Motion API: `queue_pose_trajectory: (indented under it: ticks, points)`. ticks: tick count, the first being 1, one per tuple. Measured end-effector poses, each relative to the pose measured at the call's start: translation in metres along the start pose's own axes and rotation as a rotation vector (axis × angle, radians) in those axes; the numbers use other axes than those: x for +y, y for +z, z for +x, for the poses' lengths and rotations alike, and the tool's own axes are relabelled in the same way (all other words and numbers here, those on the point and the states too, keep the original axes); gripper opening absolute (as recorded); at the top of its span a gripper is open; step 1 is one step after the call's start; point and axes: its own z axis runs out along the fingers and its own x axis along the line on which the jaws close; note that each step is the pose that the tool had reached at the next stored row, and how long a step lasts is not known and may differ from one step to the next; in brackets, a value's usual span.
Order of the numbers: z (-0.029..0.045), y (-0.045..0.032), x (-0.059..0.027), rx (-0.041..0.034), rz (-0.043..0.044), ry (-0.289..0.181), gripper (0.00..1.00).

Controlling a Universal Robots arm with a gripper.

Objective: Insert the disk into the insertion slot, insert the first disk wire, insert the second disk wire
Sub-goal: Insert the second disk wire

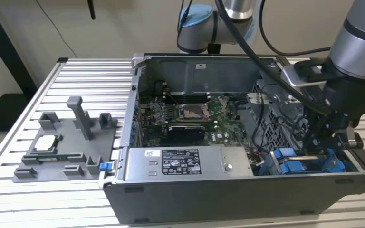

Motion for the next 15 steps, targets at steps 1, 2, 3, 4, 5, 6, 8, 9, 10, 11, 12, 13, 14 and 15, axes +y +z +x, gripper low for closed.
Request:
queue_pose_trajectory:
  ticks: [1, 2, 3, 4, 5, 6, 8, 9, 10, 11, 12, 13, 14, 15]
  points:
    - [0.0002, -0.0003, 0.0020, -0.0004, 0.0053, 0.000, 0.00]
    - [0.0004, -0.0006, 0.0042, -0.0008, 0.0100, -0.001, 0.00]
    - [0.0004, -0.0007, 0.0052, -0.0008, 0.0133, -0.001, 0.00]
    - [0.0005, -0.0006, 0.0053, -0.0001, 0.0146, -0.001, 0.00]
    - [0.0005, -0.0007, 0.0053, 0.0007, 0.0146, -0.001, 0.00]
    - [0.0005, -0.0008, 0.0053, 0.0012, 0.0147, -0.001, 0.00]
    - [0.0004, -0.0005, 0.0053, 0.0014, 0.0147, -0.001, 0.00]
    - [0.0004, -0.0002, 0.0053, 0.0013, 0.0147, -0.001, 0.00]
    - [0.0005, 0.0003, 0.0052, 0.0012, 0.0148, -0.001, 0.00]
    - [0.0005, 0.0006, 0.0050, 0.0012, 0.0147, -0.001, 0.00]
    - [0.0005, 0.0010, 0.0048, 0.0011, 0.0148, -0.001, 0.00]
    - [0.0005, 0.0013, 0.0045, 0.0013, 0.0147, -0.001, 0.00]
    - [0.0005, 0.0016, 0.0042, 0.0014, 0.0147, -0.001, 0.00]
    - [0.0005, 0.0019, 0.0038, 0.0014, 0.0147, -0.001, 0.00]
